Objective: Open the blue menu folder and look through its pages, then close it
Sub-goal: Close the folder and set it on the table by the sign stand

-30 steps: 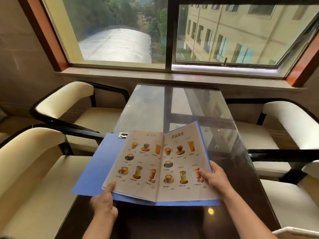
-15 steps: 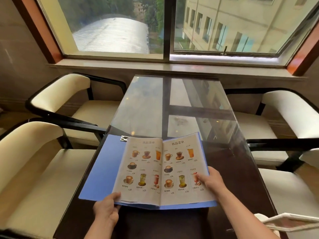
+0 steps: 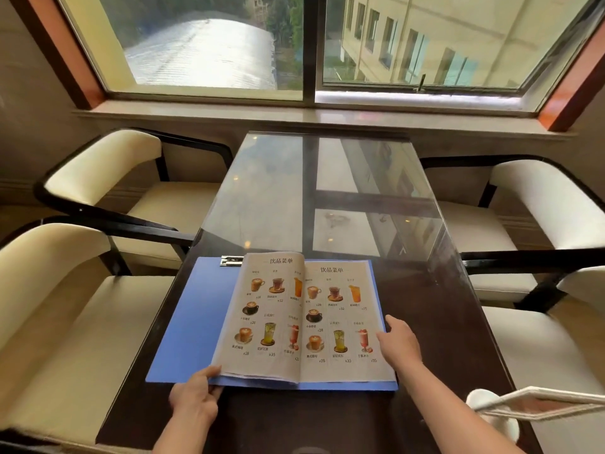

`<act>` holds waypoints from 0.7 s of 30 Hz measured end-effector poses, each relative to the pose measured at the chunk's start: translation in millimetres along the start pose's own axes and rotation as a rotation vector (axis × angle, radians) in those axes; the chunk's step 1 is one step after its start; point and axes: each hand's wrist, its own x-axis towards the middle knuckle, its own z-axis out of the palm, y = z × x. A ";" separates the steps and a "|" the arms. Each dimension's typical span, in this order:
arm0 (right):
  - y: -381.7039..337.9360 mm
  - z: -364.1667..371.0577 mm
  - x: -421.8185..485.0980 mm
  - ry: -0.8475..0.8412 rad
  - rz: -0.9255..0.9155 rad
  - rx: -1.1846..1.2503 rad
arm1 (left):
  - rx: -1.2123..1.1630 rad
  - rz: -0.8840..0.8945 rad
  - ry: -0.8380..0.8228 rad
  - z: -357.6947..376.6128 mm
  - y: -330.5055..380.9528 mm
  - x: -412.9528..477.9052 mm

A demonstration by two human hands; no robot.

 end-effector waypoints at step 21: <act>11.3 11.8 -12.4 -0.042 0.021 -0.036 | -0.199 -0.082 0.077 -3.5 15.5 -17.0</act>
